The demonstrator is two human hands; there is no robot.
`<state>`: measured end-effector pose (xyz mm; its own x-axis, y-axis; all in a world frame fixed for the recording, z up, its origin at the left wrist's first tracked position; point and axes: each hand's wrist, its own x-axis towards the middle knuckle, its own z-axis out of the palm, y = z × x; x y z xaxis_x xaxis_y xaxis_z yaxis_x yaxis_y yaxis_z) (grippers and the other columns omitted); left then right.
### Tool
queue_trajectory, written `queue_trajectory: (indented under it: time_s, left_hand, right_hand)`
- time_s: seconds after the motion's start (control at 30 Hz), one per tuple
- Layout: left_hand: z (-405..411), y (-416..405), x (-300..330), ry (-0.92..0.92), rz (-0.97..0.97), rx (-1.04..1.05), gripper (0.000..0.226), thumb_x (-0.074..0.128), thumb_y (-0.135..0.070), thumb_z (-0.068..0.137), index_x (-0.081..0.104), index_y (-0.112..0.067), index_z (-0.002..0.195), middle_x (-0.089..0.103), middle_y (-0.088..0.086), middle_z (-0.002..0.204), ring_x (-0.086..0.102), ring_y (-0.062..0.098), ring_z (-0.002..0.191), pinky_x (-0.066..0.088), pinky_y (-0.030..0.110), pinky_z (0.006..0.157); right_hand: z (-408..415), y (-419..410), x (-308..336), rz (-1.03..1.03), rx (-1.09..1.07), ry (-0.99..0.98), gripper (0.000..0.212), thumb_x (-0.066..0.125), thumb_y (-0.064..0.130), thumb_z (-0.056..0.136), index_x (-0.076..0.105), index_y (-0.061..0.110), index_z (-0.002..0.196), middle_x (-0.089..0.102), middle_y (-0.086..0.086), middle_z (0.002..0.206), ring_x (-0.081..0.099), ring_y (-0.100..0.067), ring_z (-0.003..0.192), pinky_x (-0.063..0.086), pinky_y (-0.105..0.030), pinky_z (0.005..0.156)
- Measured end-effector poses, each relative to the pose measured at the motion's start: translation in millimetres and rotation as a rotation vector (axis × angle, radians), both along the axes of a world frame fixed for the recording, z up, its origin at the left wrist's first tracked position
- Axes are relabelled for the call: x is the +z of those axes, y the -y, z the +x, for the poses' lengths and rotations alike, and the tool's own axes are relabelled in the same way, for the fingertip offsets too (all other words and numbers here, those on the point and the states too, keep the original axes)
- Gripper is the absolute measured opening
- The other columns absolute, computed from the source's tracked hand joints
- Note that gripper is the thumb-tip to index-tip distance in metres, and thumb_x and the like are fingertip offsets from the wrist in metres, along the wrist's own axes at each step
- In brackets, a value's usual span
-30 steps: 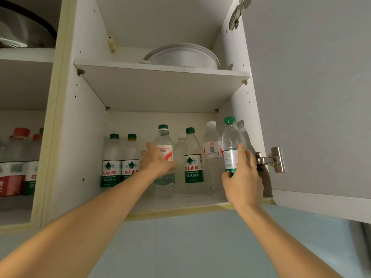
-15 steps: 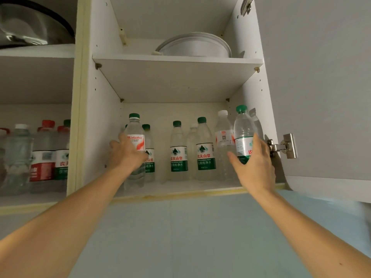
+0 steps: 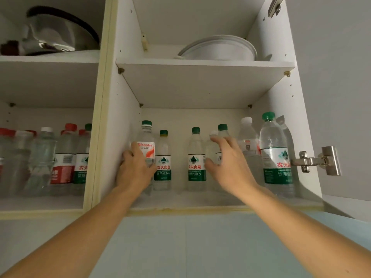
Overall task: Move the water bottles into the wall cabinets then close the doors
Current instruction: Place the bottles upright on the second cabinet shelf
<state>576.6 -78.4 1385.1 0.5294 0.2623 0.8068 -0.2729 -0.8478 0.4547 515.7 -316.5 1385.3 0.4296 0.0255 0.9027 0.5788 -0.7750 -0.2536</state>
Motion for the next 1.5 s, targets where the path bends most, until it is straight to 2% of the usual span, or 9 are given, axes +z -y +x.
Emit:
queue_trajectory:
  time_s: [0.17,0.3,0.47,0.8,0.93,1.07,1.27,1.37,1.5]
  left_hand:
    - [-4,-3,-2,0.018,-0.017,-0.053,0.08,0.075,-0.033,0.089,0.026,-0.014,0.149,0.048,0.016,0.134,0.058,0.035,0.116,0.053,0.042,0.087]
    - [-3,-2,-2,0.007,-0.077,-0.106,0.079,0.076,-0.033,0.088,0.029,-0.018,0.15,0.052,0.013,0.134,0.059,0.03,0.118,0.053,0.042,0.094]
    - [2,-9,-2,-0.037,-0.101,-0.18,0.064,0.074,-0.038,0.09,0.041,-0.018,0.14,0.061,0.011,0.13,0.065,0.028,0.111,0.056,0.042,0.092]
    - [13,-5,0,-0.096,-0.05,-0.336,0.063,0.075,-0.04,0.088,0.044,-0.021,0.141,0.064,0.0,0.132,0.065,0.017,0.112,0.054,0.034,0.091]
    - [24,2,11,-0.183,0.035,-0.357,0.062,0.074,-0.043,0.088,0.045,-0.023,0.139,0.061,-0.002,0.133,0.061,0.013,0.109,0.047,0.024,0.081]
    - [38,16,31,-0.282,0.119,-0.351,0.062,0.078,-0.041,0.085,0.05,-0.022,0.137,0.063,-0.001,0.129,0.062,0.015,0.111,0.051,0.03,0.089]
    - [64,40,44,-0.357,0.146,-0.305,0.052,0.071,-0.039,0.091,0.053,-0.017,0.135,0.058,-0.007,0.105,0.058,0.013,0.092,0.04,0.02,0.06]
    - [76,39,40,-0.332,0.125,-0.297,0.042,0.072,-0.042,0.091,0.055,-0.02,0.122,0.051,-0.016,0.086,0.054,0.002,0.076,0.039,0.018,0.056]
    - [80,36,31,-0.292,0.096,-0.293,0.044,0.074,-0.047,0.087,0.046,-0.027,0.113,0.049,-0.017,0.087,0.055,0.0,0.074,0.04,0.015,0.053]
  right_hand:
    - [46,-21,23,-0.054,0.067,-0.277,0.075,0.069,0.026,0.094,0.029,0.018,0.157,0.036,-0.007,0.158,0.045,-0.027,0.138,0.041,-0.036,0.11]
    - [78,-36,39,-0.001,0.018,-0.374,0.066,0.067,0.013,0.091,0.036,0.011,0.149,0.051,-0.013,0.138,0.059,-0.024,0.107,0.053,-0.031,0.086]
    - [101,-49,55,0.049,-0.147,-0.393,0.059,0.068,0.016,0.09,0.034,0.009,0.139,0.046,-0.019,0.131,0.054,-0.029,0.096,0.049,-0.036,0.075]
    - [117,-45,43,0.046,-0.177,-0.338,0.061,0.07,0.02,0.09,0.03,0.013,0.137,0.042,-0.016,0.129,0.053,-0.033,0.099,0.044,-0.038,0.072]
    - [117,-41,43,0.057,-0.158,-0.332,0.06,0.07,0.014,0.09,0.032,0.013,0.136,0.043,-0.015,0.127,0.048,-0.028,0.092,0.043,-0.037,0.072]
    - [120,-37,43,0.062,-0.129,-0.321,0.057,0.07,0.01,0.09,0.035,0.013,0.136,0.047,-0.013,0.121,0.055,-0.028,0.094,0.047,-0.035,0.071]
    - [122,-32,42,0.08,-0.103,-0.311,0.053,0.069,0.008,0.091,0.04,0.012,0.135,0.05,-0.011,0.116,0.054,-0.024,0.088,0.049,-0.032,0.07]
    - [124,-33,41,0.061,-0.123,-0.352,0.049,0.069,0.014,0.091,0.041,0.012,0.132,0.048,-0.009,0.105,0.056,-0.026,0.092,0.052,-0.035,0.073]
    - [127,-33,41,0.066,-0.116,-0.389,0.052,0.069,0.015,0.092,0.042,0.011,0.136,0.054,-0.009,0.107,0.057,-0.022,0.087,0.049,-0.032,0.066]
